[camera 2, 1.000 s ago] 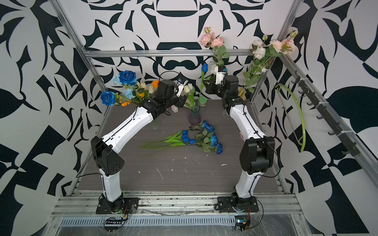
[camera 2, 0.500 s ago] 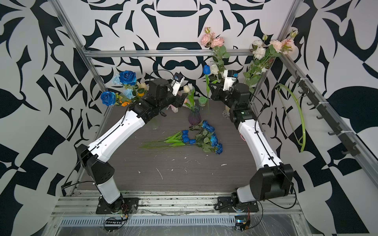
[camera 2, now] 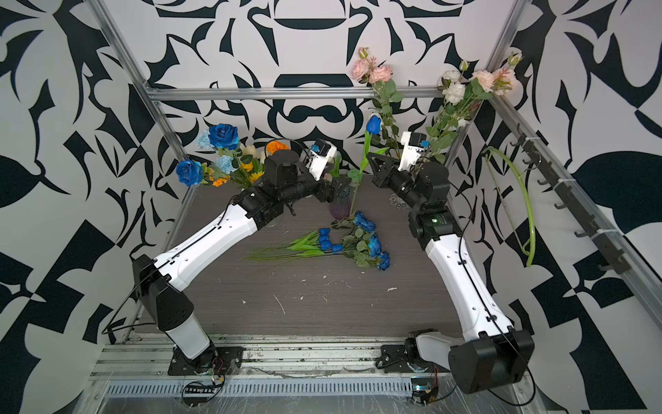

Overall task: Pick out blue flowers from the vase
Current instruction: Pick up the flower from the vase, then place the flower at the center of the board.

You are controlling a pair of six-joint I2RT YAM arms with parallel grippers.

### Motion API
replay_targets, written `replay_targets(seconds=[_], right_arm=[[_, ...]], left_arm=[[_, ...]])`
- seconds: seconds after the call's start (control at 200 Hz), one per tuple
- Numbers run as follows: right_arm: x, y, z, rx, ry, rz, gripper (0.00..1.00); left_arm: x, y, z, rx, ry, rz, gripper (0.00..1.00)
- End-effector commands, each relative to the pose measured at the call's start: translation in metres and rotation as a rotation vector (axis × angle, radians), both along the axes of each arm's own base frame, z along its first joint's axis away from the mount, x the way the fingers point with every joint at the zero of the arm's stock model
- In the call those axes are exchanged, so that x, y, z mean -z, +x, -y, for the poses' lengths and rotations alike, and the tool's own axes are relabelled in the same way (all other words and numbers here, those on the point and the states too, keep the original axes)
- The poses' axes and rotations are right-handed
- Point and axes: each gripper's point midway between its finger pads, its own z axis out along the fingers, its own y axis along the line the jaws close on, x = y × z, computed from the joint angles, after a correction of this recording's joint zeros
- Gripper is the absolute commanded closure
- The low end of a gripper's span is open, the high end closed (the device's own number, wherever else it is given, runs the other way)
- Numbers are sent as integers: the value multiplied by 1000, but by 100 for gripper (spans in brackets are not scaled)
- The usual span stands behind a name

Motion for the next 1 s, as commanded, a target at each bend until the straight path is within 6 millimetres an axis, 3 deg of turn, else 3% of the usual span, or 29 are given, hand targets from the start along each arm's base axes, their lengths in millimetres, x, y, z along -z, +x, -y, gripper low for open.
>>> replay_targets(seconds=[0.0, 0.155, 0.465, 0.715, 0.785, 0.955, 0.995], right_arm=[[-13, -13, -5, -32, 40, 37, 100], [-11, -22, -5, -37, 42, 33, 100], [-10, -32, -9, -57, 56, 30, 100], [-10, -36, -6, -40, 45, 31, 100], [-11, -36, -5, -27, 30, 29, 100], [-17, -38, 1, 12, -43, 26, 100], [-18, -38, 6, 40, -70, 19, 86]], left_arm=[[8, 1, 23, 58, -33, -7, 23], [8, -5, 40, 93, -41, -6, 23], [0, -1, 52, 105, -68, 26, 33], [-9, -5, 57, 124, -79, 37, 80], [-6, -6, 55, 112, -70, 26, 100], [3, -17, 50, 103, -26, 34, 100], [6, -19, 48, 98, -4, 31, 100]])
